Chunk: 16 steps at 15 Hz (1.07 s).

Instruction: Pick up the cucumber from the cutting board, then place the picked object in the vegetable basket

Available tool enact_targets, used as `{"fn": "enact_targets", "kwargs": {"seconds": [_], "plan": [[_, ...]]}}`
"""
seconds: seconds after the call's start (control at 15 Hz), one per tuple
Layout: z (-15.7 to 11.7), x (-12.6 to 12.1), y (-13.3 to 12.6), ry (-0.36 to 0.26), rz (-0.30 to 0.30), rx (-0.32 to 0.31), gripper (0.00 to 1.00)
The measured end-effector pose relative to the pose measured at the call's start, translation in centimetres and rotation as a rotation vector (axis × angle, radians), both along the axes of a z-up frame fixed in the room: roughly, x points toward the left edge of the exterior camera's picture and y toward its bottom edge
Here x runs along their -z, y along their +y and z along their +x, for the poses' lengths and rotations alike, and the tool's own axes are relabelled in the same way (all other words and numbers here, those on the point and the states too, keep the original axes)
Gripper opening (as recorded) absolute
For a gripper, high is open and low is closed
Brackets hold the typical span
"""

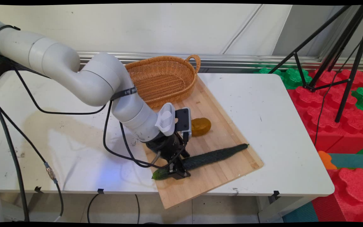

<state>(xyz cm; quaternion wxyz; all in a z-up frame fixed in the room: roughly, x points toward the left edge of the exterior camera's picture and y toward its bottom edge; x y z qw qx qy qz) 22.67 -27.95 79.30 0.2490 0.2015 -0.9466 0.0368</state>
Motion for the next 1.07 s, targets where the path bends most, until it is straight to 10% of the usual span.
{"fn": "enact_targets", "kwargs": {"seconds": [1.07], "plan": [[2.4, -3.2, 0.8, 0.090, 0.022, -0.065, 0.00]]}}
